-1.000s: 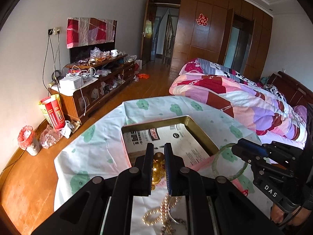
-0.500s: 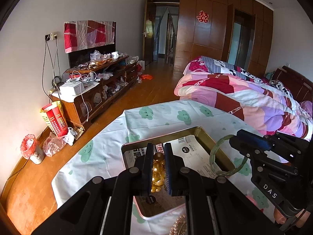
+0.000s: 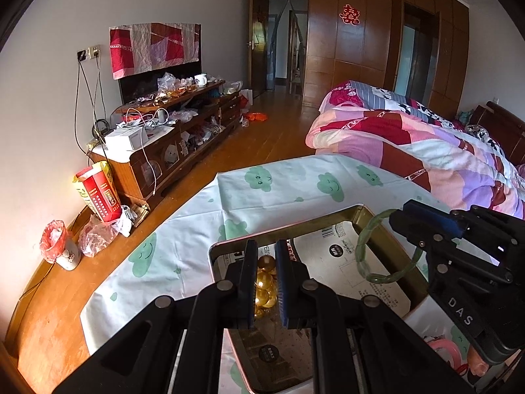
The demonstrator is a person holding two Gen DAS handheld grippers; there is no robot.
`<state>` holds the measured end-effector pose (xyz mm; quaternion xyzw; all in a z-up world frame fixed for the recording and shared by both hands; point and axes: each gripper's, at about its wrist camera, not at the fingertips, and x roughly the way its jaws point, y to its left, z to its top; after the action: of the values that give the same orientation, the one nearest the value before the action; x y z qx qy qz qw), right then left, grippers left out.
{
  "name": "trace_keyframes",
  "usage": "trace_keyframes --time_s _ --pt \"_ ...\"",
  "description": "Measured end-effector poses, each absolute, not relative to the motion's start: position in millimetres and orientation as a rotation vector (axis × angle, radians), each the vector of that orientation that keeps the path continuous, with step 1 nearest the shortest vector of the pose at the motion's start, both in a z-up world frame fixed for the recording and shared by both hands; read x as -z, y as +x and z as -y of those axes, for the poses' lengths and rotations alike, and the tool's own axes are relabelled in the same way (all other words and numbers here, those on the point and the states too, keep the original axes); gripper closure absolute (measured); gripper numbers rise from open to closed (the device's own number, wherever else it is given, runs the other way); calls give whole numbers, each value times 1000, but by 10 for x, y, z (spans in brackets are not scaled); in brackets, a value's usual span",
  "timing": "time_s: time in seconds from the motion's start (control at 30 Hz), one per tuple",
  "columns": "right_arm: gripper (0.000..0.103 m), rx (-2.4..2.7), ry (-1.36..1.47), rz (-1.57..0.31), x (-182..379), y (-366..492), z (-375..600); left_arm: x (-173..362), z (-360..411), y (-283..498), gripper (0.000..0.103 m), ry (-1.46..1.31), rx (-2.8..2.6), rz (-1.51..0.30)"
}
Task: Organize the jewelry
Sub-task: 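Carry both items into the pink tin and open both tools, then withdraw both tools from the tin toward the remaining jewelry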
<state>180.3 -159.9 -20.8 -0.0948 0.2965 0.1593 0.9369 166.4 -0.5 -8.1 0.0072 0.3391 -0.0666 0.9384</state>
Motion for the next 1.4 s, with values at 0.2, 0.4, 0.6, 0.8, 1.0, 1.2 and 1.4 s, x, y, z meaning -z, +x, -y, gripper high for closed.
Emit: trace_keyframes --time_s 0.2,0.4,0.6,0.8,1.0,1.2,1.4 --pt "86 -323 -202 -632 284 1890 1569 147 8 1737 93 20 128 -710" --pt "86 -319 -206 -660 374 1938 1553 205 1 1794 93 30 124 -726" --pt "85 -313 -202 -679 420 1986 1549 230 31 1820 89 45 104 -742" --pt "77 -301 -190 -681 429 1989 1599 169 -6 1737 24 49 56 -682" --pt "55 -286 -160 -678 390 1895 1748 182 -151 1631 24 25 56 -694" --pt "46 -281 -165 -681 345 1676 1852 230 -262 1320 24 45 4 -693" --pt "41 -278 -196 -694 393 1404 1923 341 -301 1039 24 53 -19 -736"
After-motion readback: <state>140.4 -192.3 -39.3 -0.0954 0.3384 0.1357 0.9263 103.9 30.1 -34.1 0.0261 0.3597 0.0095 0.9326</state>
